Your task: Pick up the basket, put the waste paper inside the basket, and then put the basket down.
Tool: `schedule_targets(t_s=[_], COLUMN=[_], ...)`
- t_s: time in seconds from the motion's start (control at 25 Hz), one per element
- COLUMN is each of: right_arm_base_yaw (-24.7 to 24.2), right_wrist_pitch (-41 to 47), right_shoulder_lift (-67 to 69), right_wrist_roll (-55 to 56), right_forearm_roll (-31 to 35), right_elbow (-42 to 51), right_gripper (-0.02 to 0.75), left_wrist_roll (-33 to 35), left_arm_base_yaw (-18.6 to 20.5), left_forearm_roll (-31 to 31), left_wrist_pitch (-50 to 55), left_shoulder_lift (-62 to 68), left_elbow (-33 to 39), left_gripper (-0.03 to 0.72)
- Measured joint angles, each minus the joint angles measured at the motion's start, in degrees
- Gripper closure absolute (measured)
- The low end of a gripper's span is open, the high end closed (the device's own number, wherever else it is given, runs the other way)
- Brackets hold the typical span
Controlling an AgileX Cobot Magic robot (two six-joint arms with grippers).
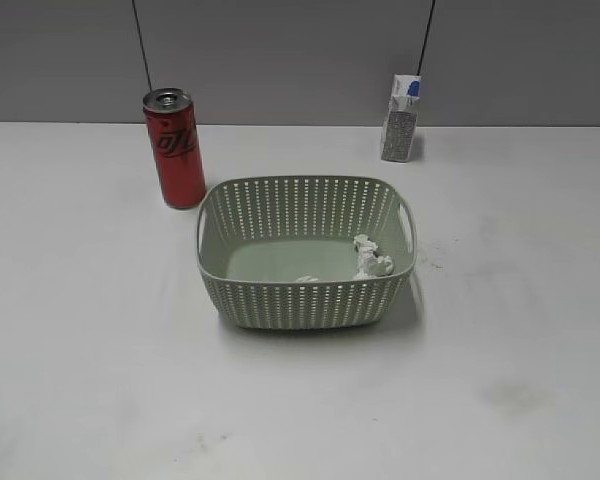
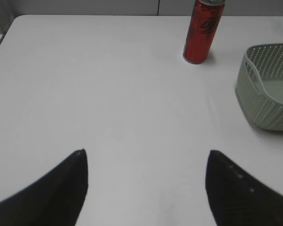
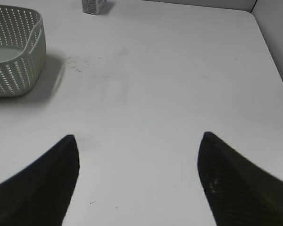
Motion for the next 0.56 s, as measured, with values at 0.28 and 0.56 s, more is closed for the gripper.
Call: schedule_targets(t_s=[0.28,0.56], right_arm_base_yaw=[0.0,0.0], right_wrist_pitch=[0.0,-0.07], right_shoulder_lift=[-0.05,-0.05], right_wrist_roll=[0.0,0.0], right_forearm_roll=[0.0,0.0], right_elbow=[0.0,0.04], right_gripper=[0.146,0.146], left_wrist_roll=[-4.85,-6.95], left_arm_base_yaw=[0.0,0.05], left_forearm_roll=[3.38,5.3], left_wrist_pitch=[2.87,3.15], left_shoulder_lift=[-3.89,-10.02], left_elbow=[1.29,1.41], left_gripper=[0.097,0.097])
